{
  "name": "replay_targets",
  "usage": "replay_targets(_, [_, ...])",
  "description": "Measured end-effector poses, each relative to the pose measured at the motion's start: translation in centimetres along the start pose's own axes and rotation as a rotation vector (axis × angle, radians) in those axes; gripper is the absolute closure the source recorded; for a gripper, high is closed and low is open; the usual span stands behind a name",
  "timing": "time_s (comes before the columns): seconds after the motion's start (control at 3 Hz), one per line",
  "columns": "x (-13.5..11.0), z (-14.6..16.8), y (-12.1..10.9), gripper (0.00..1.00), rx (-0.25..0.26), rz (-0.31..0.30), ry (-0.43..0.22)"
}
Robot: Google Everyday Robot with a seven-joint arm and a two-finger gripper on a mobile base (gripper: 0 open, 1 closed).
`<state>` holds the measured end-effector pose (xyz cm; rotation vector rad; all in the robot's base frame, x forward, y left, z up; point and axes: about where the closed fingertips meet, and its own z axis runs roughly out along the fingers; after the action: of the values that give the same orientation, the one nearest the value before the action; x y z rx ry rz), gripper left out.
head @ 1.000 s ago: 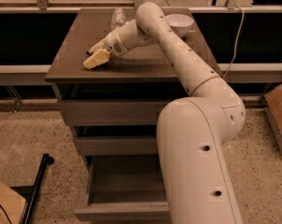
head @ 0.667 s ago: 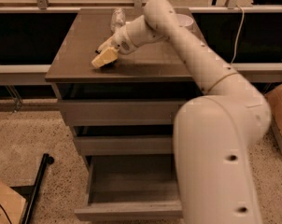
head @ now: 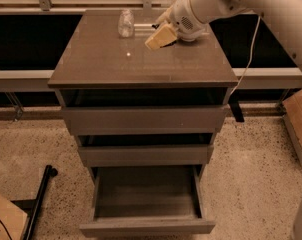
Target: Place rxbar chocolate into bottom drawer
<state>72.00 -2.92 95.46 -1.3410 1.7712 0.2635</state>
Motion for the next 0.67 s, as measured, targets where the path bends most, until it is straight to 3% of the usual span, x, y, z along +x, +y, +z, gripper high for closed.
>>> replay_targets(0.33, [0.9,-2.5,0.9,1.00,-0.041,-0.004,0.056])
replay_targets(0.67, [3.4,-1.5,4.9,1.00,-0.230,0.017,0.097])
